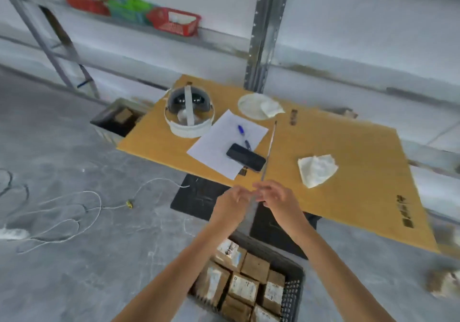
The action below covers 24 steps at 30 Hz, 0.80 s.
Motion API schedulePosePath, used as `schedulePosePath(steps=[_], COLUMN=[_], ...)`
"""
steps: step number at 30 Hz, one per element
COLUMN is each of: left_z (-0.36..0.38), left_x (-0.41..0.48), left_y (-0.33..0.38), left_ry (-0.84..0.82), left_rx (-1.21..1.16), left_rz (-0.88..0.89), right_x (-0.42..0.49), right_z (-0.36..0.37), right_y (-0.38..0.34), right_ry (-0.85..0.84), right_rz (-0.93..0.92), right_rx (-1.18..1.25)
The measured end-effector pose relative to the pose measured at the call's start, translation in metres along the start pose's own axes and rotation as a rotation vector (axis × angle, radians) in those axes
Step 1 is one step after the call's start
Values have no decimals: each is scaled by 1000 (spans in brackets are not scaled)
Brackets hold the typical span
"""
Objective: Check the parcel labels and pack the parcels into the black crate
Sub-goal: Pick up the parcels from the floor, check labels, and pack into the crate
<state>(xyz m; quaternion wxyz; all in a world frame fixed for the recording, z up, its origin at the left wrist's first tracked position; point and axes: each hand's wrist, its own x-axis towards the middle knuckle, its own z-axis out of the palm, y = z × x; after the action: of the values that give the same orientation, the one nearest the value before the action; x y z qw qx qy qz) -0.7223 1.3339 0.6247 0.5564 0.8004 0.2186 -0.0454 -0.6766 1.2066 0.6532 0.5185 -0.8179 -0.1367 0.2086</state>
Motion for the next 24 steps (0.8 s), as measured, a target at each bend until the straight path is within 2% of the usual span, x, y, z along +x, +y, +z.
schedulePosePath(steps=[4, 9, 14, 18, 24], left_z=[11, 76, 182, 275, 412], left_x=[-31, -71, -114, -148, -179], left_y=[108, 183, 227, 247, 277], left_ry=[-14, -142, -307, -330, -405], left_rx=[30, 81, 108, 67, 79], left_rz=[195, 373, 478, 471, 457], right_x=[-49, -128, -218, -295, -398], right_z=[-83, -176, -265, -335, -450], right_y=[-50, -45, 0, 67, 163], right_ry=[193, 419, 509, 628, 842], right_rz=[-123, -119, -126, -50, 71], right_rx=[62, 188, 287, 423, 400])
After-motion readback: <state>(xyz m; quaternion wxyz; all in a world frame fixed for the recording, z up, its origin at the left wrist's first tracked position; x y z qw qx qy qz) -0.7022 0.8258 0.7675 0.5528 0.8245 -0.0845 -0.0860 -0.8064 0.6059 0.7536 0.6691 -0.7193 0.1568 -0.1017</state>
